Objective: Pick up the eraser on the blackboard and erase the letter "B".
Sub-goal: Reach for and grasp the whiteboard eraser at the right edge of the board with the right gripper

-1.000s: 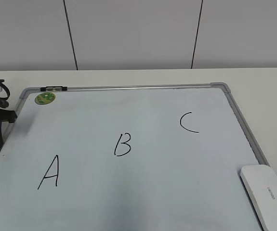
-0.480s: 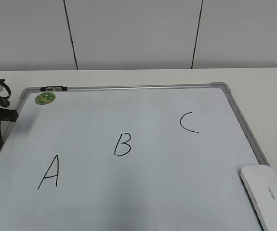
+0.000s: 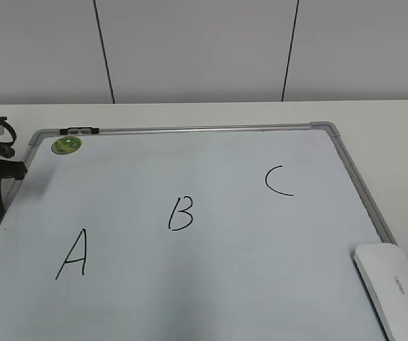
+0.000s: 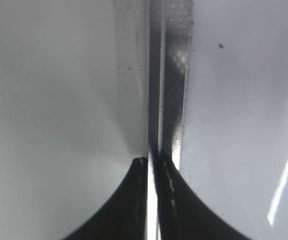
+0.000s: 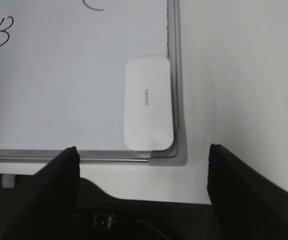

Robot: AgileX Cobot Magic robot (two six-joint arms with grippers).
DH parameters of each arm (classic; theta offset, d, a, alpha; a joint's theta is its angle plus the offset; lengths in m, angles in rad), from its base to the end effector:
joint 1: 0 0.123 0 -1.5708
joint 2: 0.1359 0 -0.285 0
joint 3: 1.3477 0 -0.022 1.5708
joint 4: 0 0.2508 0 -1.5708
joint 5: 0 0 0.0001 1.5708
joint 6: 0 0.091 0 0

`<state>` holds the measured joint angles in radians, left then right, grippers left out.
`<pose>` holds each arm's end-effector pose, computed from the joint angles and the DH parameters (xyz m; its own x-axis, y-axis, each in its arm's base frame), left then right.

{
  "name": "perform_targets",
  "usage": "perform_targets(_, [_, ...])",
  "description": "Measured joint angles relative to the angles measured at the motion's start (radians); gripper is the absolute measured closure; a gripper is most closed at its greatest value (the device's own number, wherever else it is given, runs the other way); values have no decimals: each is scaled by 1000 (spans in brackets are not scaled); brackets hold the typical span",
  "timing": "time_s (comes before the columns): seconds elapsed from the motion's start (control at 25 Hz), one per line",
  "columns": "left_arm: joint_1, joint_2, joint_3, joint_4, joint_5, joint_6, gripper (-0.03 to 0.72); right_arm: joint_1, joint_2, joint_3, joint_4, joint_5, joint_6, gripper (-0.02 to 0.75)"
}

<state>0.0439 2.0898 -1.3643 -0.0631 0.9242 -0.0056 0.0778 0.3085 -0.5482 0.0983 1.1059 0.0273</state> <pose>0.3887 0.0125 0.1264 -0.9962 -0.0874 -0.0070 -0.0869 0.9949 -0.0507 0.0370 0.0109 0.2833 -0.7073 0.0162 -0.7068 -0.0895 0.9896 0.1123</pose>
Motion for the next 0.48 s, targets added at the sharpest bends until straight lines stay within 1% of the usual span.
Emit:
perform_targets(0.16, [0,0,0,-4,-2,0,669,0,176,-21,111,-2,0,149])
perform_targets(0.32, [0,0,0,-18,-4,6,669,0,364,-45,218,11,-42,149])
perform_targets(0.48, [0,0,0,-21,-8,6,669,0,523,-78,246,13,-76,149])
